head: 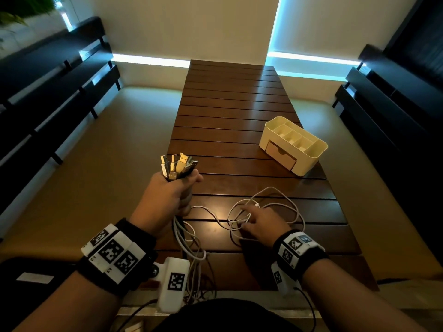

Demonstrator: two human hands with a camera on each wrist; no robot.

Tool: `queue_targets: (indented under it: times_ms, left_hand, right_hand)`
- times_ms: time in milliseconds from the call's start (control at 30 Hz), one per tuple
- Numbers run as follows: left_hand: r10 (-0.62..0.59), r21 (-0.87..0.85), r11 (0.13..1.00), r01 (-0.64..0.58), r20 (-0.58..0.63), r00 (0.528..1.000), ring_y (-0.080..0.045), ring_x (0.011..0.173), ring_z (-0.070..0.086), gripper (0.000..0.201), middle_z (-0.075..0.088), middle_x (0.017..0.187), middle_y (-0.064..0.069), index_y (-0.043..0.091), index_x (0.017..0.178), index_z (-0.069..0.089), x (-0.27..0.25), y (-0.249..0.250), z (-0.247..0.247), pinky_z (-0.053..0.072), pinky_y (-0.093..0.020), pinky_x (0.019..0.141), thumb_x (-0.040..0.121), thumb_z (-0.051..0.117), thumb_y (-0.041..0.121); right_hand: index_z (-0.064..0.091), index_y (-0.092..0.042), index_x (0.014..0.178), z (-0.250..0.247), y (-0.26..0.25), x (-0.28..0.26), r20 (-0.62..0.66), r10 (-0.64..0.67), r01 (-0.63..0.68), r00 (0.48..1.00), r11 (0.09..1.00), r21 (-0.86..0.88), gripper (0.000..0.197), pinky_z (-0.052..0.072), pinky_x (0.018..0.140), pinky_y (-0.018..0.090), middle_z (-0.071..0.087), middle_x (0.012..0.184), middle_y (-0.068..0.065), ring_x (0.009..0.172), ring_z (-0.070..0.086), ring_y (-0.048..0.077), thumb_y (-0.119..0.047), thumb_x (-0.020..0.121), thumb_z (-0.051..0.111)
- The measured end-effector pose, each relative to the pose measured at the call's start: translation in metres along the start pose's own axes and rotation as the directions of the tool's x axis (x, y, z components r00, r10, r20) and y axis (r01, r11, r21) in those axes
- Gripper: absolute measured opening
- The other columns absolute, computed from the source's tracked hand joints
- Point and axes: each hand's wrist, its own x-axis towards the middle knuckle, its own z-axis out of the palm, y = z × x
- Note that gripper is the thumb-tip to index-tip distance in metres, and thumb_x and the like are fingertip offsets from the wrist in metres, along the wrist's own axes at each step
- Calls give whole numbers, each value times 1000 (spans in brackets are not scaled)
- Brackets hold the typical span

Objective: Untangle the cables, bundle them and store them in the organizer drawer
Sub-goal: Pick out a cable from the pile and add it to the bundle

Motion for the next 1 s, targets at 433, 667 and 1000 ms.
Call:
queue_targets:
  times_ms: [433,667,1000]
  left_hand:
    - [-30,-20,999,30,-9,1000,-10,43,25,18,32,53,4,3,97,62,1,-3,-6,26,-23,40,99,53,19]
    - [-29,-7,1000,29,8,1000,-11,43,24,18,31,54,2,2,96,62,2,-4,-2,25,-23,41,99,53,18]
    - [-38,30,999,36,41,998,-11,44,25,20,31,55,1,1,97,62,2,-6,9,24,-23,41,99,52,18]
  right_hand:
    - [45,-36,139,-35,-2,-2,-338,-72,175,938,943,285,61,56,80,22,68,85,-16,81,66,-4,-19,88,72]
    - [58,-17,131,-52,43,-6,-361,332,-168,871,893,416,43,43,69,18,66,94,-2,80,57,4,-18,90,69]
    - [64,-20,125,-7,93,-15,-166,277,-264,946,960,97,43,44,104,37,53,126,1,121,52,23,-14,84,74]
